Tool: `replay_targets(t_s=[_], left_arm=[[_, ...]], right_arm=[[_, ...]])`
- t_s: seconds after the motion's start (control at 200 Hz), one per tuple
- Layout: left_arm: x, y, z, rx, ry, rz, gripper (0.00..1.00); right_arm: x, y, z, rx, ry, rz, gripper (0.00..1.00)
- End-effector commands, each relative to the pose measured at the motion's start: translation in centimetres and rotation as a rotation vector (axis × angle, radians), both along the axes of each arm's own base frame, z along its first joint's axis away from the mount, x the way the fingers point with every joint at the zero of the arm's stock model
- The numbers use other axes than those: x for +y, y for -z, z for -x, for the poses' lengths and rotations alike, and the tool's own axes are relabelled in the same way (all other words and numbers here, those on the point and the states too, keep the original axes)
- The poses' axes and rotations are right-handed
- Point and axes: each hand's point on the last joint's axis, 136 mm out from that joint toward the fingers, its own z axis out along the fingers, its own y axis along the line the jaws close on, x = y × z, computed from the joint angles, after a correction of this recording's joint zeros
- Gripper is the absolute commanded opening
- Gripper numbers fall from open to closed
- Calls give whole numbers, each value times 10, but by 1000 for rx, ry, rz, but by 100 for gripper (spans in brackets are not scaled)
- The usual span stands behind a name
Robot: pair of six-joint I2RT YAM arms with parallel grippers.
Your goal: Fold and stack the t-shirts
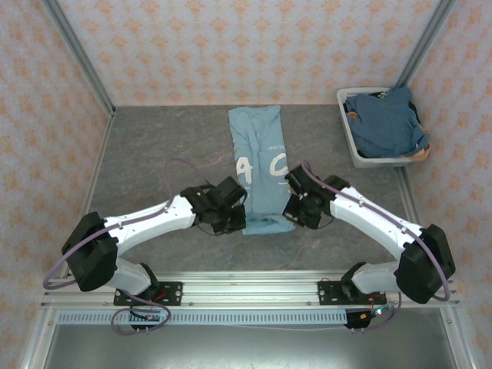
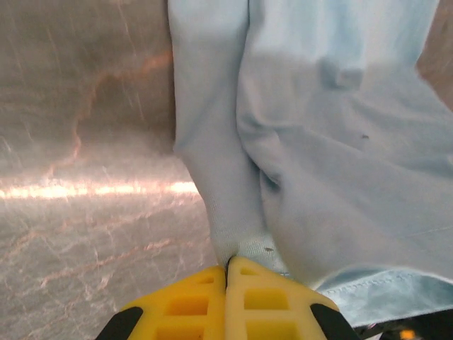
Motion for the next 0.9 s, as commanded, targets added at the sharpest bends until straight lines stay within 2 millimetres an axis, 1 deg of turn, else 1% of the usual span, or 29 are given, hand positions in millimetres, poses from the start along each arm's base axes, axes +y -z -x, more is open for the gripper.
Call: replay_targets(t_s=[0.0,0.065,0.225,0.31,0.42,0.48,0.535,0.595,0.666,0.676,0.686,0.711,0.826,0.851,0.896], left_arm=[[2,-20,-29,-68,-61,26,0],[5,-26,-45,-83,-87,32,0],[15,-39,-84,-125,-138,30,0],[21,-43,-106,-141,-155,28,0],[21,-47,-136,-157,-161,31,0],[23,-43,-153,-153,-165,22,0],[24,-38,-167,-145,-172,23,0],[25,-32,-184,-143,-180,14,0],[27,-20,-202,-126,-188,-1,0],[27,-21,-204,-129,-189,0,0],[27,-13,-206,-115,-190,-8,0],[27,-6,-213,-105,-194,-12,0],[34,16,-238,-74,-223,-38,0],[34,18,-244,-72,-230,-37,0],[36,22,-252,-67,-241,-43,0]], right_arm=[[-9,-13,-21,-26,12,49,0],[-5,-21,-36,-44,3,44,0],[0,-34,-76,-83,6,40,0],[3,-36,-100,-94,11,33,0],[8,-39,-132,-111,12,28,0],[10,-37,-149,-113,16,20,0],[12,-32,-165,-108,22,15,0],[12,-22,-181,-92,31,15,0],[13,-8,-200,-78,42,2,0],[14,-6,-203,-78,43,-3,0],[14,-4,-206,-76,45,-6,0],[14,1,-213,-72,51,-12,0],[18,18,-245,-68,54,-27,0],[18,20,-251,-70,52,-26,0],[19,23,-262,-72,47,-29,6]])
